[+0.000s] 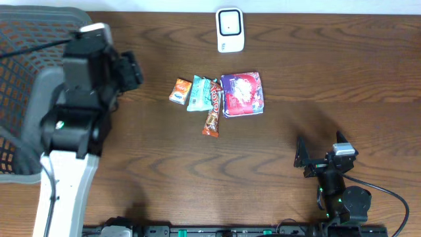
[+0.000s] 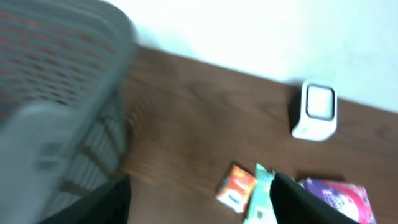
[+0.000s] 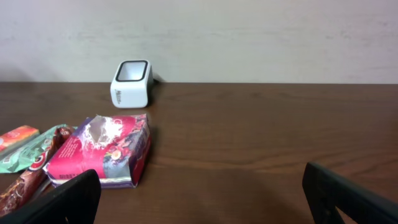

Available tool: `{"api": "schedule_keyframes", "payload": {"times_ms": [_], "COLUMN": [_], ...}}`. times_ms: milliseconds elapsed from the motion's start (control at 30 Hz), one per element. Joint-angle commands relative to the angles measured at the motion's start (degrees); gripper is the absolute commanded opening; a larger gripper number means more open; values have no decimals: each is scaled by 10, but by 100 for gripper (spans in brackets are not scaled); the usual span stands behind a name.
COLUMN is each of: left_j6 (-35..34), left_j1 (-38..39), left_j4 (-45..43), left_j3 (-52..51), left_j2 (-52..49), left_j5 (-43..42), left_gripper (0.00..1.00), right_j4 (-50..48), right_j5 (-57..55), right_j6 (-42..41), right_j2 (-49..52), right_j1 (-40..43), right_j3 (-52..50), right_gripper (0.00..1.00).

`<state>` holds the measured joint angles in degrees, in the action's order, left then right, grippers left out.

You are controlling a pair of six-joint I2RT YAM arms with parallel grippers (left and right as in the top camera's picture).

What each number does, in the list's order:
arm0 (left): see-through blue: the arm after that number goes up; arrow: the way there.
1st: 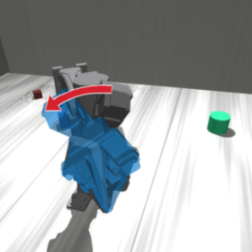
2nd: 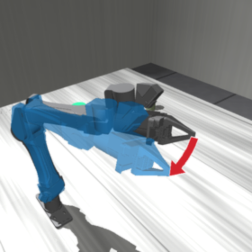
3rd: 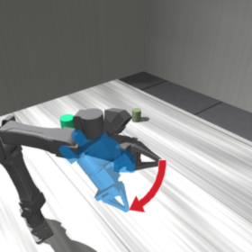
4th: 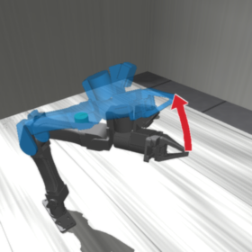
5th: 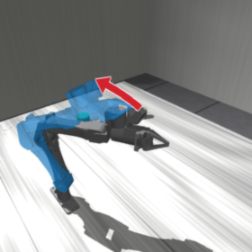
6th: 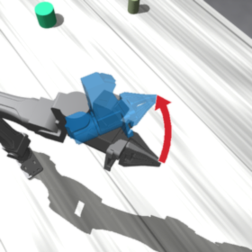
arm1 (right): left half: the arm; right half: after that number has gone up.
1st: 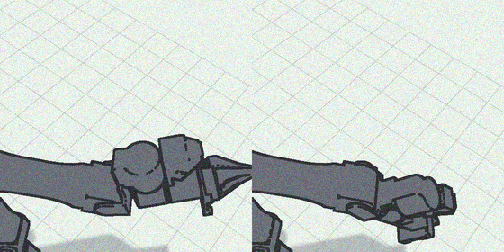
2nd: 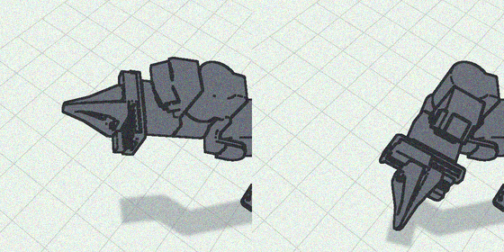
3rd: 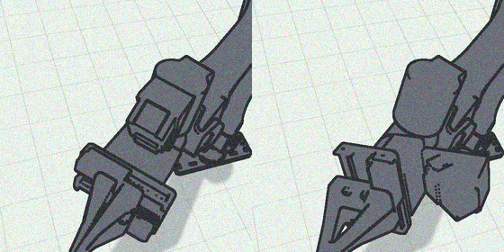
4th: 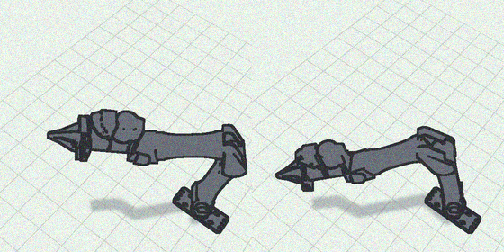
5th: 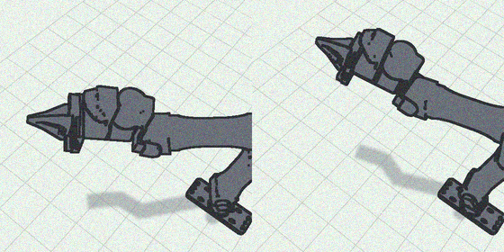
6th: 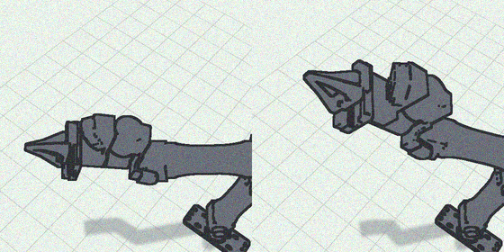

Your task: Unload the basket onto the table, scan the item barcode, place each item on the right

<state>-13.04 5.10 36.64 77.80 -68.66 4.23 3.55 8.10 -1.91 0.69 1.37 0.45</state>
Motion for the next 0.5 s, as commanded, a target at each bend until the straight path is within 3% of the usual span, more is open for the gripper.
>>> {"api": "schedule_keyframes", "payload": {"times_ms": [0,67,200,233,300,400,467], "left_j6": [10,10,9,10,9,10,10], "left_j1": [-20,-23,-23,-23,-23,-23,-23], "left_j4": [2,2,7,9,19,32,32], "left_j3": [12,12,12,12,12,12,12], "left_j2": [35,48,58,58,55,47,39], "left_j5": [14,14,14,14,14,-16,-79], "left_gripper": [66,58,58,60,76,78,78], "right_j4": [1,1,1,1,1,1,1], "right_j5": [0,0,0,0,0,0,0], "right_j6": [-4,-4,-4,-4,-4,-4,-4], "right_j2": [-3,-3,-3,-3,-3,-3,-3], "right_j1": [8,8,8,8,8,8,8], "right_j3": [-1,-1,-1,-1,-1,-1,-1], "right_gripper": [99,99,99,99,99,99,99]}}
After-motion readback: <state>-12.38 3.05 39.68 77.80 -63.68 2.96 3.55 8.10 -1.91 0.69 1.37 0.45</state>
